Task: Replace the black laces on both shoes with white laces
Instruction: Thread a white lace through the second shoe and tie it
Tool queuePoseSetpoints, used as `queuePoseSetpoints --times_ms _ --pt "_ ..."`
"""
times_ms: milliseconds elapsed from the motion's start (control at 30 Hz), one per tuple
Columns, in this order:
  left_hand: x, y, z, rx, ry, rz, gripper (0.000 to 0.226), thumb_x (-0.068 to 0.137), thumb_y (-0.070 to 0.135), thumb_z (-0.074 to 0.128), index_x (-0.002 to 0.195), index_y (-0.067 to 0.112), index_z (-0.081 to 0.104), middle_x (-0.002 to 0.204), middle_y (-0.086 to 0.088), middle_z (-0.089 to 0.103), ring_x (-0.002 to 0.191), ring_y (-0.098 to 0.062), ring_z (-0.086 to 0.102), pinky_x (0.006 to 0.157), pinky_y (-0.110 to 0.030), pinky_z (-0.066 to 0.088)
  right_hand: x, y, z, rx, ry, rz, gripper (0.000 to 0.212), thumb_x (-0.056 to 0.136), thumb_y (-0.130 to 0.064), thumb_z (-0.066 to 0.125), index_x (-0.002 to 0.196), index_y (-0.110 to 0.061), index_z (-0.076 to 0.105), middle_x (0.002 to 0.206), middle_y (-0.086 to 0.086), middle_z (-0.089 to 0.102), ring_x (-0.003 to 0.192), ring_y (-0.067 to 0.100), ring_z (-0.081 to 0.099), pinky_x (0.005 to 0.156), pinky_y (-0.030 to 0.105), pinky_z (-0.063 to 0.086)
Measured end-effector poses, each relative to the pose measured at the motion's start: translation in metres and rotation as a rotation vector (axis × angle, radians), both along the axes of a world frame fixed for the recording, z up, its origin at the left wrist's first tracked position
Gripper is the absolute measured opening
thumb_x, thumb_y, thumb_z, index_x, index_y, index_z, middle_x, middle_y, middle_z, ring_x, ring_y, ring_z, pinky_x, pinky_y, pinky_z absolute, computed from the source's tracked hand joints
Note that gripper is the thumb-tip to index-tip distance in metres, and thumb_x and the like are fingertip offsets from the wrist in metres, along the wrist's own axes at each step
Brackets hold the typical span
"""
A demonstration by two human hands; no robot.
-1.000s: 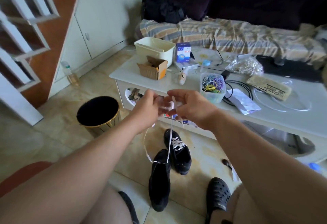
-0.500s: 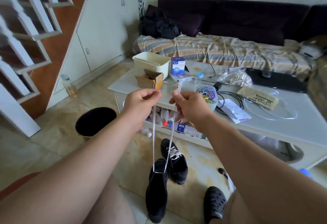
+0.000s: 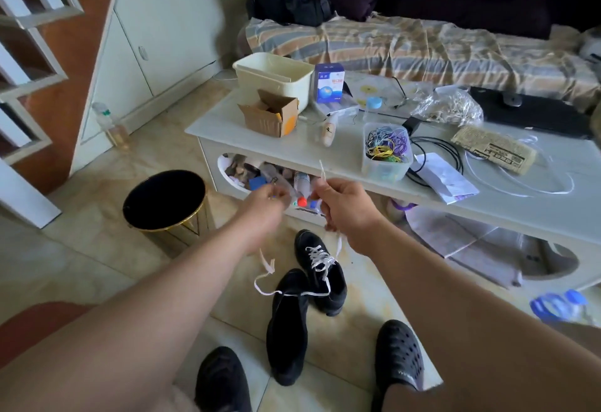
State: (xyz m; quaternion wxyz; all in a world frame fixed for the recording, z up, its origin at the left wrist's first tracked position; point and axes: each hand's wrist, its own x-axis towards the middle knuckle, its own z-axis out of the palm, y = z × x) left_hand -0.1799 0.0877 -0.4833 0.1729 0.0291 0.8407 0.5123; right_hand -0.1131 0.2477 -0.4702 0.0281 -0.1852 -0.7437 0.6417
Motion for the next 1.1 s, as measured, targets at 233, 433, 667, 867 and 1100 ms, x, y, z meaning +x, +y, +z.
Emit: queuePoseSetpoints --times_ms 233,433,667,867,1100 --pt "-0.027 -0.002 -0.163 -0.631 -0.175 -0.414 0.034 0.104 0.017 0.045 0.127 0.013 0.069 0.132 -0.01 0.067 0.12 -0.029 0.063 0.103 -0.037 0.05 -0.017 0.003 -0.169 0.153 -0.408 0.035 0.034 0.094 -0.03 0.063 0.063 -0.016 0.057 0.06 0.001 0.044 0.056 0.019 0.039 0.056 0.029 0.032" --pt "-0.04 -0.015 -0.278 -0.778 -0.177 -0.526 0.04 0.107 0.02 0.041 0.143 0.021 0.059 0.147 -0.005 0.059 0.134 -0.026 0.056 0.103 -0.033 0.044 -0.019 -0.008 -0.274 0.215 -0.647 0.055 0.016 0.086 -0.028 0.065 0.077 -0.016 0.068 0.063 -0.002 0.06 0.06 0.018 0.056 0.057 0.031 0.045" --pt "-0.038 -0.012 -0.349 -0.821 -0.108 -0.643 0.012 0.101 0.025 0.047 0.111 0.027 0.052 0.09 0.0 0.054 0.082 -0.027 0.059 0.069 -0.037 0.048 -0.028 -0.025 -0.335 0.311 -0.707 0.209 0.004 0.083 -0.026 0.069 0.084 -0.027 0.065 0.081 -0.004 0.068 0.083 0.022 0.067 0.073 0.036 0.059" --pt "-0.037 -0.01 -0.36 -0.807 0.026 -0.653 0.01 0.102 0.026 0.05 0.103 0.016 0.051 0.1 -0.006 0.058 0.088 -0.029 0.062 0.071 -0.042 0.047 -0.031 -0.032 -0.346 0.592 -0.687 0.363 0.028 0.089 -0.029 0.062 0.114 -0.02 0.052 0.103 0.009 0.065 0.095 0.037 0.067 0.068 0.039 0.053" --pt "-0.063 -0.05 -0.342 -0.915 0.022 -0.506 0.039 0.095 0.049 0.065 0.07 0.027 0.047 0.067 0.005 0.055 0.062 -0.016 0.055 0.048 -0.029 0.026 -0.029 -0.026 -0.347 0.7 -0.698 0.429 0.026 0.093 -0.009 0.055 0.117 -0.015 0.049 0.101 0.011 0.064 0.097 0.037 0.068 0.066 0.038 0.051"
